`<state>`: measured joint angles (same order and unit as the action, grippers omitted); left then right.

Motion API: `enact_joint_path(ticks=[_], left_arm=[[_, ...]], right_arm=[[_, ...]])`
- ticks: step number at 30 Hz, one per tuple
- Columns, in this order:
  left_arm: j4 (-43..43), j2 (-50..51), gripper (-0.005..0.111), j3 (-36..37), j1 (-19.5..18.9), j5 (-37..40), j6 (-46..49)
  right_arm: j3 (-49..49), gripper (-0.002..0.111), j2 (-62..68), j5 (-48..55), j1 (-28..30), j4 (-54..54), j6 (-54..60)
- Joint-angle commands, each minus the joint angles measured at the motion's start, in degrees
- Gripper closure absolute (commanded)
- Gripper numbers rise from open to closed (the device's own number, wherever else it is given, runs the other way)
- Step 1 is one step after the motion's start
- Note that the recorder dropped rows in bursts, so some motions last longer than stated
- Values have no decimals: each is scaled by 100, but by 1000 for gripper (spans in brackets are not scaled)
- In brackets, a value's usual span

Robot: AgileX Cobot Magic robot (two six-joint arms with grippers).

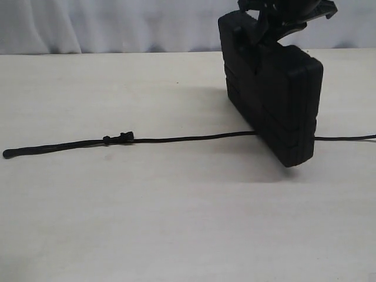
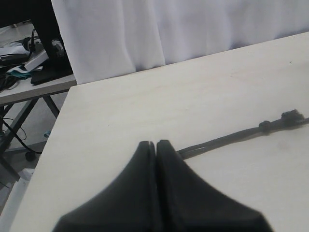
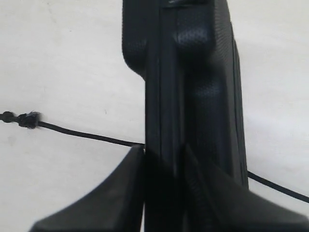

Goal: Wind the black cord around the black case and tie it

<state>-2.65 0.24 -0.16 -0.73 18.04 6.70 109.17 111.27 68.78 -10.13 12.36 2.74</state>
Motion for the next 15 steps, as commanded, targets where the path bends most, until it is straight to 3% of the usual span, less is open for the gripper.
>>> enact_joint_path(ticks=[1,15], left_arm=[[11,-24,107,16,1,-36,0],[11,-24,107,16,1,-36,0]], right_arm=[[-37,104,-243,-322,7,263,201],[-598,104,-243,-341,7,-839,5]])
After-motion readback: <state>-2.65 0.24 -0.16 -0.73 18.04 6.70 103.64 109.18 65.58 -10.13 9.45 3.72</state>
